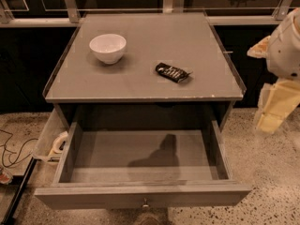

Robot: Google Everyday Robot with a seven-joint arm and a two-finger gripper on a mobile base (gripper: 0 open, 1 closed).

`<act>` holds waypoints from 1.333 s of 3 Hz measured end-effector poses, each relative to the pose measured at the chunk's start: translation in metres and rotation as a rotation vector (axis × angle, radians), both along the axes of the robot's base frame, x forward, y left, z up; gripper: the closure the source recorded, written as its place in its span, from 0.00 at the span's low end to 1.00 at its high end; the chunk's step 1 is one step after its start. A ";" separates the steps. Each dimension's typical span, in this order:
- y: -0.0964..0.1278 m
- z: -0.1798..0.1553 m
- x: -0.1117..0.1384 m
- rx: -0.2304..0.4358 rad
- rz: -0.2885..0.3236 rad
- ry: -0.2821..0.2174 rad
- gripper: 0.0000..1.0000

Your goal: Close top drawer

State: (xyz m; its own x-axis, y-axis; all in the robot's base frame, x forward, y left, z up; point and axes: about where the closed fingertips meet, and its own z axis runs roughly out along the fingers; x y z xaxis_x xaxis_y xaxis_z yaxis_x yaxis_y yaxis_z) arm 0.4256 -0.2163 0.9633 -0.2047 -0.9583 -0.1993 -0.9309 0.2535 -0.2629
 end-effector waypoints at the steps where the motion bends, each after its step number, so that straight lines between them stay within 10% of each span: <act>1: 0.002 -0.022 -0.020 0.002 0.026 -0.013 0.00; 4: -0.011 -0.142 -0.095 0.246 0.007 -0.061 0.66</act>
Offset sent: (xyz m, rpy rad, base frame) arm -0.0909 -0.0101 -0.0886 0.1474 -0.0507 0.0233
